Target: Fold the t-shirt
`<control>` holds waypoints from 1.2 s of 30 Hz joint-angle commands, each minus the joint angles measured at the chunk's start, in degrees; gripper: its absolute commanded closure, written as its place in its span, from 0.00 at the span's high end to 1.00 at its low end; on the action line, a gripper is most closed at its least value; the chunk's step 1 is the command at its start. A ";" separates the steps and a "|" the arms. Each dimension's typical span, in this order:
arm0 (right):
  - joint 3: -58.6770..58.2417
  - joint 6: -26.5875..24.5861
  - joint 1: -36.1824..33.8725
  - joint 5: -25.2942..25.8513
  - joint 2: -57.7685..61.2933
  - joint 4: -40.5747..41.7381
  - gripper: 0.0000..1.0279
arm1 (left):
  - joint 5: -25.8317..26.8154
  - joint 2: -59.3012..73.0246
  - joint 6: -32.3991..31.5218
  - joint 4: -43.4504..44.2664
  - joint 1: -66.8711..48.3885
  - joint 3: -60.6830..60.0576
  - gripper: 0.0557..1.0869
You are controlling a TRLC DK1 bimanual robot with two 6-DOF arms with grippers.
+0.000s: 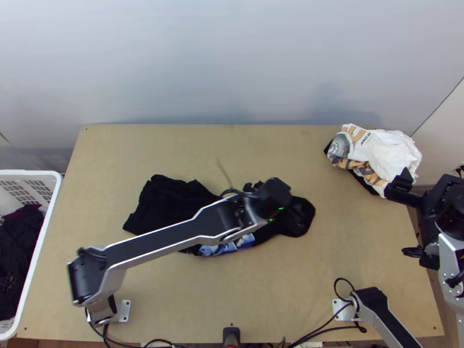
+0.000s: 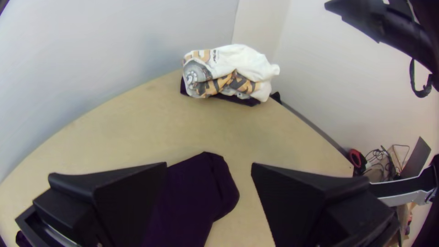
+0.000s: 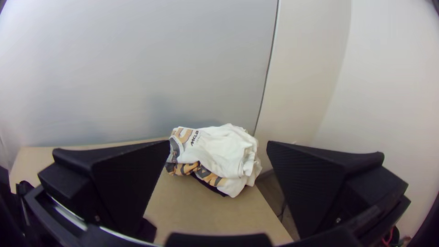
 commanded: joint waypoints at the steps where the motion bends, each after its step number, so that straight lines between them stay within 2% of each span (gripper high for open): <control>1: -0.82 1.96 -0.99 -0.09 0.15 0.57 0.96 | -0.39 5.04 -0.90 -16.92 0.51 13.61 0.96; 6: -0.82 1.96 0.94 -1.58 1.64 1.01 0.96 | -1.53 0.47 -0.99 -26.15 7.19 12.29 0.95; 10: -0.90 2.05 2.17 -3.69 3.31 2.50 0.95 | -1.62 -4.45 -0.37 -30.81 14.66 5.79 0.95; 15: -0.99 3.37 3.93 -5.36 5.68 2.94 0.95 | -1.71 -11.40 1.74 -29.75 21.25 -8.01 0.95; 22: -2.49 9.87 6.39 -12.66 8.23 2.94 0.95 | -1.79 -14.47 4.37 -25.62 25.73 -23.13 0.95; 25: -2.40 12.16 7.45 -14.24 9.81 2.94 0.95 | -1.79 -13.94 4.37 -21.84 27.40 -25.33 0.95; 31: -1.96 11.72 9.29 -14.59 11.31 3.29 0.95 | -1.71 -9.02 4.29 -20.44 30.22 -24.80 0.95; 34: -3.01 11.54 10.00 -14.59 11.84 3.29 0.95 | -1.09 -7.09 4.73 -18.68 30.48 -24.71 0.89; 36: -3.72 11.45 10.61 -14.59 12.45 3.47 0.95 | -1.00 -5.68 4.81 -18.42 30.39 -23.66 0.89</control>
